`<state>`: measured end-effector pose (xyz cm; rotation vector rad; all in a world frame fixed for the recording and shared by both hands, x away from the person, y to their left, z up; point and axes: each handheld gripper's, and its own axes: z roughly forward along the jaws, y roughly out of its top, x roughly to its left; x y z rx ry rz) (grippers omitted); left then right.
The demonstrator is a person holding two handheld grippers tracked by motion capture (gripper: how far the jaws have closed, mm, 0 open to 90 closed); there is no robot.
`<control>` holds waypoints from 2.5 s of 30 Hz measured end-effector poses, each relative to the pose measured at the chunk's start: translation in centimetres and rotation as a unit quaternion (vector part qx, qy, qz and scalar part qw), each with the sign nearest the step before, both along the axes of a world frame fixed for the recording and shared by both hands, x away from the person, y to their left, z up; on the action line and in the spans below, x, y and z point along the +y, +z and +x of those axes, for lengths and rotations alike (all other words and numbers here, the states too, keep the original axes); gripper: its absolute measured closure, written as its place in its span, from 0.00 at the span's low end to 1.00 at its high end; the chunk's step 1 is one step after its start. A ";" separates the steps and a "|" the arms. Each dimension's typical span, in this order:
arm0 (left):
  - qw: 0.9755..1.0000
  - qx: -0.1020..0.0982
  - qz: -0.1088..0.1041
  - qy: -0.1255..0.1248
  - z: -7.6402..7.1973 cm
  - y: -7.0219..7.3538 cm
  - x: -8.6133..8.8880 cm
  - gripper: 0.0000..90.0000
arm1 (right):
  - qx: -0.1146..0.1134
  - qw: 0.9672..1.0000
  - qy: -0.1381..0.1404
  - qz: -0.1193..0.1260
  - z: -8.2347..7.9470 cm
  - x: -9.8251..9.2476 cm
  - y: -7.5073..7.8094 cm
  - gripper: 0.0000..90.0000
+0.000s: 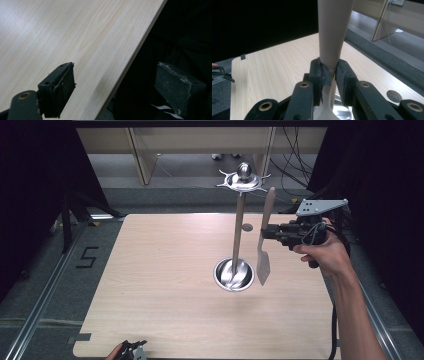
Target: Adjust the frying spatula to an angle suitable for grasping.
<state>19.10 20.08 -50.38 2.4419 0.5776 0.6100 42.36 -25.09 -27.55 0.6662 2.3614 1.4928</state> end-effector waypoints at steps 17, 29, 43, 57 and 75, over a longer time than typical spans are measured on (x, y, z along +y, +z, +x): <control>1.000 0.000 0.000 -0.001 0.0 0.0 0.0 0.17 | 0.019 1.000 0.009 -0.015 0.9 0.9 0.0 0.85; 1.000 0.000 0.001 -0.001 0.0 0.1 0.0 0.17 | 0.016 1.000 0.007 -0.006 1.1 1.2 -0.1 0.85; 1.000 0.001 0.002 -0.004 0.0 0.1 0.0 0.17 | 0.015 1.000 -0.020 -0.008 0.4 0.4 0.2 0.67; 1.000 -0.002 0.002 0.000 0.0 0.0 0.0 0.17 | -0.001 0.998 -0.058 -0.022 -1.4 0.0 -0.9 0.42; 1.000 0.001 0.002 -0.001 0.1 -0.1 0.0 0.17 | -0.023 0.994 -0.097 -0.037 -4.3 -1.0 -5.0 0.34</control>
